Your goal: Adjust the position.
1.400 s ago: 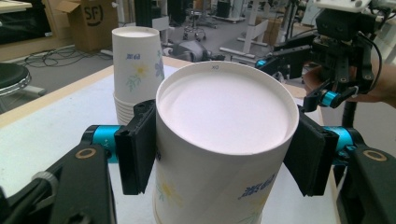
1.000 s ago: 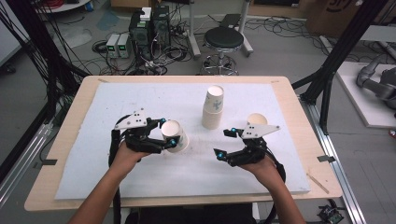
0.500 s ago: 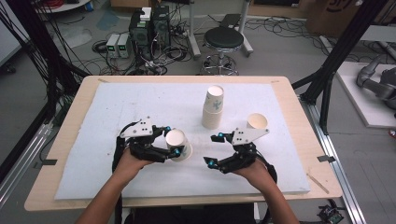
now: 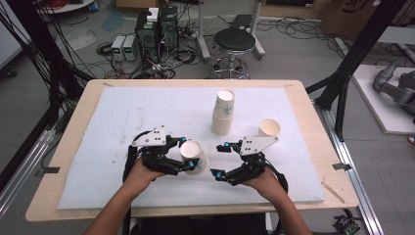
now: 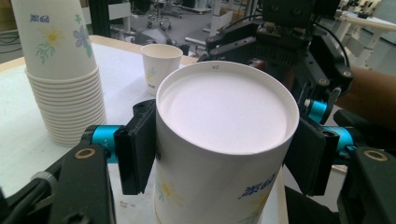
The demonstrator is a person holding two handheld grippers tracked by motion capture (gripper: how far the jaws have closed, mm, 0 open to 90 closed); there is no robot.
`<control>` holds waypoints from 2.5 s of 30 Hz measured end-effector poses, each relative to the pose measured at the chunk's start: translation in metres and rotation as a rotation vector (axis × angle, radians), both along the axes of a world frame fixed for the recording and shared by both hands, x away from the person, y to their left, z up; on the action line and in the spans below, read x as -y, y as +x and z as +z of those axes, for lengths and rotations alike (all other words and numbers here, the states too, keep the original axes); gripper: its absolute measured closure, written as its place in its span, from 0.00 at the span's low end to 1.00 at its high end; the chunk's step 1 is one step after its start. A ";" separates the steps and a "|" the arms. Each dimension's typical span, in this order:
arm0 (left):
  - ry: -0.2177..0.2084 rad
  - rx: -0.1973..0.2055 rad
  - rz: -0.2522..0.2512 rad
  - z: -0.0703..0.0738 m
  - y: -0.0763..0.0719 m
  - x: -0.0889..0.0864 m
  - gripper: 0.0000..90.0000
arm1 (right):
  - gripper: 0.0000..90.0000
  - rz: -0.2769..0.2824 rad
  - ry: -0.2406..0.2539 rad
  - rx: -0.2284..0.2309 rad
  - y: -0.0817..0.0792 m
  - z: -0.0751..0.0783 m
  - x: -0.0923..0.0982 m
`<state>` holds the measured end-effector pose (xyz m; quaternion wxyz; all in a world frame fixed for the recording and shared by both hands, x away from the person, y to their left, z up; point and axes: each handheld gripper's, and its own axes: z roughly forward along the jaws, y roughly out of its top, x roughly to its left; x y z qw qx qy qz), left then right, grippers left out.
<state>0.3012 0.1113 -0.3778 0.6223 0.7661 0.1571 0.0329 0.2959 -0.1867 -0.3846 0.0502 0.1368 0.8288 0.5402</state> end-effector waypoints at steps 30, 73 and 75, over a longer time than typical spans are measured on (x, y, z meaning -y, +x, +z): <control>-0.024 -0.008 -0.128 0.005 -0.005 0.021 0.38 | 0.26 0.131 0.016 -0.058 0.003 -0.010 -0.028; 0.242 0.038 -0.130 0.027 -0.002 0.009 0.18 | 0.41 0.216 -0.327 0.025 0.012 0.017 -0.043; 0.265 0.038 -0.134 0.028 -0.002 0.009 0.18 | 0.41 0.221 -0.350 0.030 0.012 0.020 -0.046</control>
